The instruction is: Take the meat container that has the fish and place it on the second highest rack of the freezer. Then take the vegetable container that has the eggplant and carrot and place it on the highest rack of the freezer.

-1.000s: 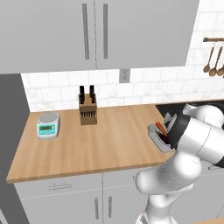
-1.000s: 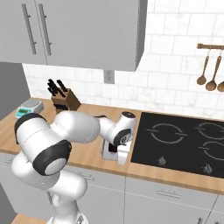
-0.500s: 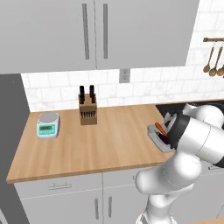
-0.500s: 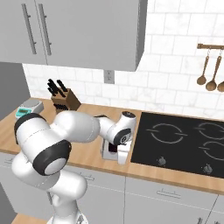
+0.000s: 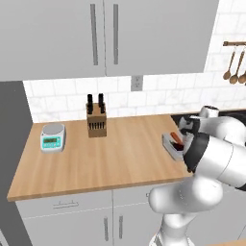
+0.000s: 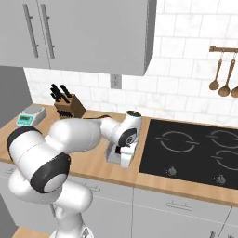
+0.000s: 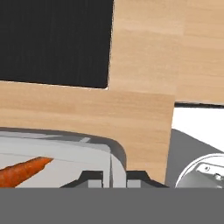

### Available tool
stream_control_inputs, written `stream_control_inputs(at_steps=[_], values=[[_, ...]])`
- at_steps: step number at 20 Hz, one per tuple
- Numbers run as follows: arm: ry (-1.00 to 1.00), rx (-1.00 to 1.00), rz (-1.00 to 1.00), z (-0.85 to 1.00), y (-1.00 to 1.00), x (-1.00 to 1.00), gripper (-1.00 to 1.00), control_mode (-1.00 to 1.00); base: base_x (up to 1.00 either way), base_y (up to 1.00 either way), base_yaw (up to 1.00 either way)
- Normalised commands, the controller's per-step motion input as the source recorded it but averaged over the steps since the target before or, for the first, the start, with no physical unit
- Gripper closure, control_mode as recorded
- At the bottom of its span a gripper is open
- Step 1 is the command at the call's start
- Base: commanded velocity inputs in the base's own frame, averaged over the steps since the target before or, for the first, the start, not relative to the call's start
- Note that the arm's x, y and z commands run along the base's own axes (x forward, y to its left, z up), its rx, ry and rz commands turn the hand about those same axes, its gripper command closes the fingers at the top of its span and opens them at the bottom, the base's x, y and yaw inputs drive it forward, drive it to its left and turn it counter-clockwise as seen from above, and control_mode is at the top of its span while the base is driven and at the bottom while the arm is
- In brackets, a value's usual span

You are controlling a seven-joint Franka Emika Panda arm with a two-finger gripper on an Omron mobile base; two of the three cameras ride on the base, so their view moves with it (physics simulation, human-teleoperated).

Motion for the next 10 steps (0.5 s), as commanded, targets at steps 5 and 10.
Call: stream_control_inputs(at_steps=[5,10], values=[[-0.01,-0.10,-0.11,1.00,0.74,-0.51,1.00,-1.00,0.00,0.00,0.00],[-0.08,-0.06,0.00,0.97,0.73,-0.58,1.00,-1.00,0.00,0.00,0.00]])
